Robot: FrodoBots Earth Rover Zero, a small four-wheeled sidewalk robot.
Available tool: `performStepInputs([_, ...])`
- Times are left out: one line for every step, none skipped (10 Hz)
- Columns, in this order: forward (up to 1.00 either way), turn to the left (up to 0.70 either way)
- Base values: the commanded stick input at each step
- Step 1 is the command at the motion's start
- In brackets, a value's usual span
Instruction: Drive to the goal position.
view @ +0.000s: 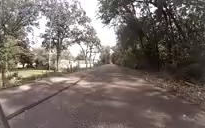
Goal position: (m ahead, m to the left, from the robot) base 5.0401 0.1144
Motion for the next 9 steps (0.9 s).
performStepInputs([0.04, 0.00])
performStepInputs([0.04, 0.00])
performStepInputs([0.04, 0.00])
performStepInputs([0.04, 0.00])
performStepInputs([0.04, 0.00])
performStepInputs([0.04, 0.00])
performStepInputs([0.04, 0.00])
performStepInputs([0.04, 0.00])
performStepInputs([0.04, 0.00])
